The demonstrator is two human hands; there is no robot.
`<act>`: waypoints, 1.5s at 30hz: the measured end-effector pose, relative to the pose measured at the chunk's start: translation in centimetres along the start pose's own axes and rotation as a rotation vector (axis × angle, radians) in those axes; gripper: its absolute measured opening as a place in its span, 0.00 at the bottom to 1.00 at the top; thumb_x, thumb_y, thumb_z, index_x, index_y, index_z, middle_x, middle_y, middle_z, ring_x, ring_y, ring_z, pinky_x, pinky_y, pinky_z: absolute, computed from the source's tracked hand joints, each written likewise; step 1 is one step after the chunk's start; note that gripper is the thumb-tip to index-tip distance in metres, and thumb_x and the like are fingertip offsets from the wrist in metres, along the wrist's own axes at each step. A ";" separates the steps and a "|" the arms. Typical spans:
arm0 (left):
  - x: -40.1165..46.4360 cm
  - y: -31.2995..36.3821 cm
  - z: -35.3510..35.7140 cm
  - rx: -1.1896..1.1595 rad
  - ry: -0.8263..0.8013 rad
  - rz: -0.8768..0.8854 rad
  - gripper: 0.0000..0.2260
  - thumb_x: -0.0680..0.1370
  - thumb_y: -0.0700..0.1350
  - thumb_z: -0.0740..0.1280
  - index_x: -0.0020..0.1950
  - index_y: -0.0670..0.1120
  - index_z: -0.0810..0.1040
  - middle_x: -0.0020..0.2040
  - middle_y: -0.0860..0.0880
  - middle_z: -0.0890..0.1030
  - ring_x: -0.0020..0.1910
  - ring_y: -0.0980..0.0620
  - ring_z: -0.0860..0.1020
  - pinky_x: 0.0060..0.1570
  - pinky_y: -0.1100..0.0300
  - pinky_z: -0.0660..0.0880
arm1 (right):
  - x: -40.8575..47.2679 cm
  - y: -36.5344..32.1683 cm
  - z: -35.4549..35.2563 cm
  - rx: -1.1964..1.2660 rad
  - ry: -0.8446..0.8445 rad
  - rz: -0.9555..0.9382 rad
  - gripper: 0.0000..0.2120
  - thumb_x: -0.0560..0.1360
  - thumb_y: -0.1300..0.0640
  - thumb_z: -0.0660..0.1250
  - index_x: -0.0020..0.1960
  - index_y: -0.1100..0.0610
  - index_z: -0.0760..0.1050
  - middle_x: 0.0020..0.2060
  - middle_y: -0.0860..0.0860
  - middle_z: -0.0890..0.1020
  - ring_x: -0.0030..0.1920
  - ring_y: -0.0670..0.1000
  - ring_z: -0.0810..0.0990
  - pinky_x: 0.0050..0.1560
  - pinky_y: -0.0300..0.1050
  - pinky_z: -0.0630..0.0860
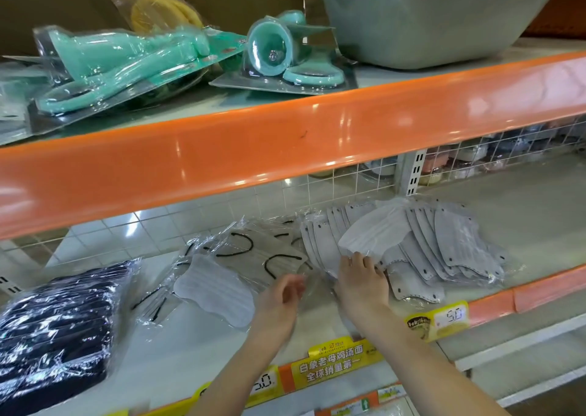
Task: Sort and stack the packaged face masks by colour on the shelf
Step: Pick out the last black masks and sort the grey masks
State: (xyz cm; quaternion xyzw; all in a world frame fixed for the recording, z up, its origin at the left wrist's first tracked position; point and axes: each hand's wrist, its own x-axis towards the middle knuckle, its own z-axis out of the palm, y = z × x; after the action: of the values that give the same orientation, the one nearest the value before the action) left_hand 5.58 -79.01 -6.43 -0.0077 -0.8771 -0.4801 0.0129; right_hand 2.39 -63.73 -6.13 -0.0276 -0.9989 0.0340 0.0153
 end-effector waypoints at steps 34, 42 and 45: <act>2.9 -2.0 -3.8 0.011 0.257 -0.039 0.05 0.76 0.36 0.66 0.43 0.43 0.81 0.33 0.55 0.78 0.35 0.54 0.76 0.34 0.71 0.66 | -0.8 0.5 0.9 0.600 0.169 -0.304 0.27 0.67 0.73 0.64 0.64 0.58 0.73 0.60 0.54 0.73 0.59 0.56 0.74 0.57 0.47 0.73; 1.4 -0.7 -7.4 -0.513 0.196 -0.356 0.09 0.80 0.38 0.62 0.46 0.48 0.79 0.36 0.46 0.79 0.30 0.52 0.76 0.26 0.66 0.72 | -1.6 -3.4 2.8 0.329 0.316 -0.540 0.31 0.59 0.61 0.78 0.62 0.56 0.77 0.56 0.51 0.80 0.55 0.54 0.80 0.50 0.48 0.79; 0.6 -1.5 -9.3 -0.476 0.054 -0.434 0.08 0.81 0.39 0.62 0.46 0.44 0.80 0.29 0.48 0.75 0.24 0.55 0.72 0.25 0.67 0.70 | -1.3 -4.0 2.6 0.345 0.398 -0.564 0.16 0.69 0.57 0.69 0.56 0.53 0.78 0.51 0.49 0.80 0.51 0.52 0.79 0.47 0.48 0.78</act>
State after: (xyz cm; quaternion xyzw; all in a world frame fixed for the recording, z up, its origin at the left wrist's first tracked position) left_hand 5.04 -87.64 -2.72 0.1892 -0.7206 -0.6635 -0.0687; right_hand 3.35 -67.99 -8.48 0.2451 -0.9245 0.1899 0.2220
